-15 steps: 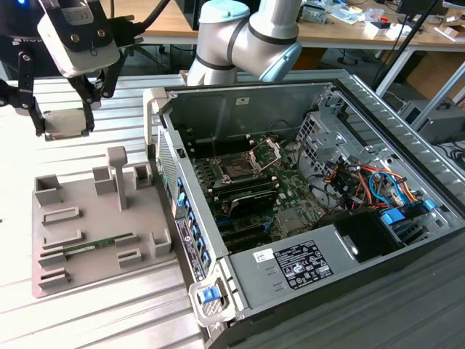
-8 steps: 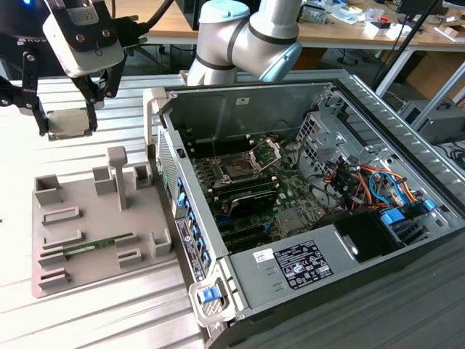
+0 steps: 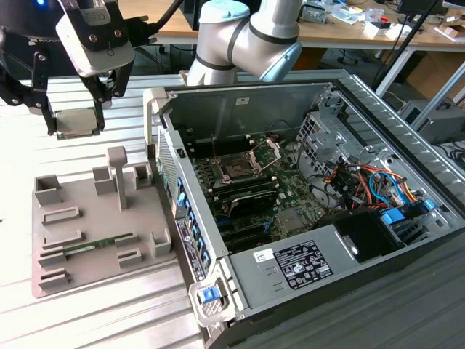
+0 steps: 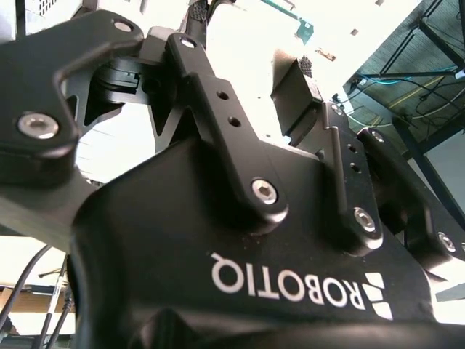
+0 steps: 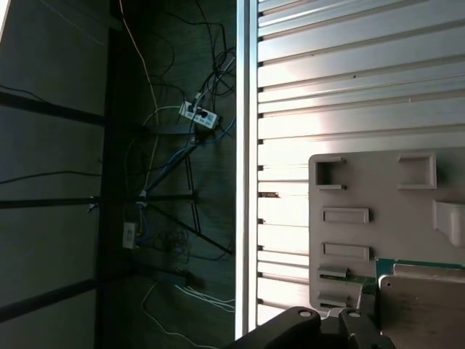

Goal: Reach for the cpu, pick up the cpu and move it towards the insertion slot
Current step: 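Pick up the cpu and move it towards the insertion slot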

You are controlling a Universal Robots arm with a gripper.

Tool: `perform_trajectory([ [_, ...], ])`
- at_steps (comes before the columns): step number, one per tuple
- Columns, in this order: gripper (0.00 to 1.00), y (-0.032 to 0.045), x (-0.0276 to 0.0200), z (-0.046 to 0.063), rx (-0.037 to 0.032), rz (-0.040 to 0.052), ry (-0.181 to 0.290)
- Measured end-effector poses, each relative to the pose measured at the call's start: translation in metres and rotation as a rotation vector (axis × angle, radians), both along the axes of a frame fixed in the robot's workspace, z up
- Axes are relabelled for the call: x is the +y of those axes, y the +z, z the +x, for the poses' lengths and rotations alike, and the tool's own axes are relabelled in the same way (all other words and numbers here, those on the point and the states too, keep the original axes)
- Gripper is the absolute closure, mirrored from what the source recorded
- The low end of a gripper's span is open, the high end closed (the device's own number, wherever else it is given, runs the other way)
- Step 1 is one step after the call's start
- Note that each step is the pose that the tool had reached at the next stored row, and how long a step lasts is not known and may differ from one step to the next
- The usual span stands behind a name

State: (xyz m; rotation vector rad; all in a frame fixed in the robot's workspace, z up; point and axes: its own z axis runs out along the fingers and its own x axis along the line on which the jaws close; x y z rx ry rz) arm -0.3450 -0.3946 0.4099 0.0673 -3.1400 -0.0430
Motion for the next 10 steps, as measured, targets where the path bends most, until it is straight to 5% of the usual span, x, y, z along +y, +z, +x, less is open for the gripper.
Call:
perform_trajectory([
  [10, 0.45, 0.0000, 0.0000, 0.0099, 0.0000, -0.0001, 0.000],
])
